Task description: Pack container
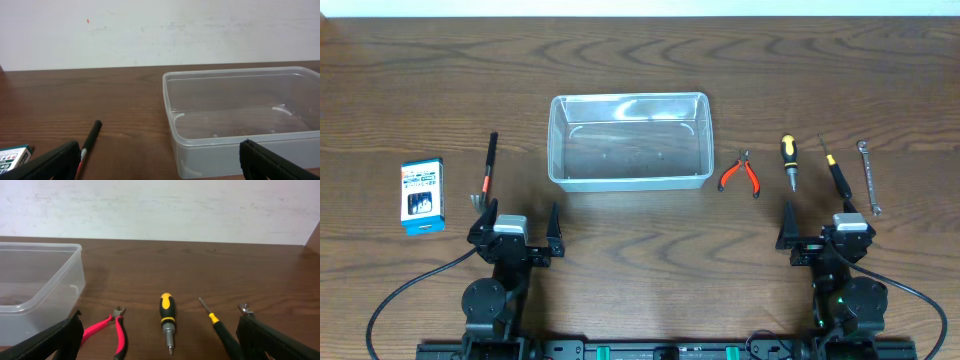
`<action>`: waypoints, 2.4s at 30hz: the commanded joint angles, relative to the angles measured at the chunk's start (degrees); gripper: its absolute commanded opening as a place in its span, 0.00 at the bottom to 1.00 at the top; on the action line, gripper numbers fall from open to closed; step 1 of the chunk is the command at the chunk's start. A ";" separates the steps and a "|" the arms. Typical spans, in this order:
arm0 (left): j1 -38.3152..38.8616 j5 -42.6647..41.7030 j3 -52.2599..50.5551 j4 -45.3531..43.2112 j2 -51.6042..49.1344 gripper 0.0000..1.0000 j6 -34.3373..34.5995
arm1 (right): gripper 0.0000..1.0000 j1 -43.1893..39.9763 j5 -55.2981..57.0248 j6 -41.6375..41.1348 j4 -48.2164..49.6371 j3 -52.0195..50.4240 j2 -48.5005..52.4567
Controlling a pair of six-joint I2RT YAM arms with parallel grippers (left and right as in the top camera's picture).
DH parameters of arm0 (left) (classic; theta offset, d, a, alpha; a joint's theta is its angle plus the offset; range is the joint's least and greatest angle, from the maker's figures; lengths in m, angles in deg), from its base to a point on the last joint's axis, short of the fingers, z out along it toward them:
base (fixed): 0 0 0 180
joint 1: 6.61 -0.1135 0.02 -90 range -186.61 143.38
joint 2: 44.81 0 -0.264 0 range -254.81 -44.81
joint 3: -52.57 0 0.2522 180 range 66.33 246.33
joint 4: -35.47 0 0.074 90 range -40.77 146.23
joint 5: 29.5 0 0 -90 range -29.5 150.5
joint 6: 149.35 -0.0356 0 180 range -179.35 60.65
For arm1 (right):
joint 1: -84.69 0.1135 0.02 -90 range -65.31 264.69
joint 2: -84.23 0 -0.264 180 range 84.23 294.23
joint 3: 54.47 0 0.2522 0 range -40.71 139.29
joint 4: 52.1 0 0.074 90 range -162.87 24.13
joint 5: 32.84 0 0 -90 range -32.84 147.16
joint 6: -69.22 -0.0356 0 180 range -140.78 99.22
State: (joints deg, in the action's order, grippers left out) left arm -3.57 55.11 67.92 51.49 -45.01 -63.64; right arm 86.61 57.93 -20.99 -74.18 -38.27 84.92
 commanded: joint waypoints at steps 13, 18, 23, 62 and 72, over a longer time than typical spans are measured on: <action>-0.09 -0.81 -1.36 1.33 -0.02 0.98 0.50 | 0.99 -0.33 -0.61 0.66 0.07 -0.31 -0.39; -0.09 -0.81 -1.36 1.33 -0.02 0.98 0.50 | 0.99 -0.33 -0.61 0.66 0.07 -0.31 -0.39; -0.09 -0.81 -1.36 1.33 -0.02 0.98 0.50 | 0.99 -0.33 -0.61 0.66 0.04 -0.31 -0.39; -0.13 2.05 9.38 16.59 -2.95 0.98 8.50 | 0.99 -0.33 -6.82 -11.96 -9.11 16.59 13.70; -0.13 3.48 36.00 41.77 -25.53 0.98 13.97 | 0.99 -0.33 -8.68 -6.19 -44.15 56.41 53.94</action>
State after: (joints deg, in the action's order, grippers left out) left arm -3.57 57.93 98.30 90.96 -65.14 -53.52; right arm 86.54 50.11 -30.93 -114.07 9.36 131.22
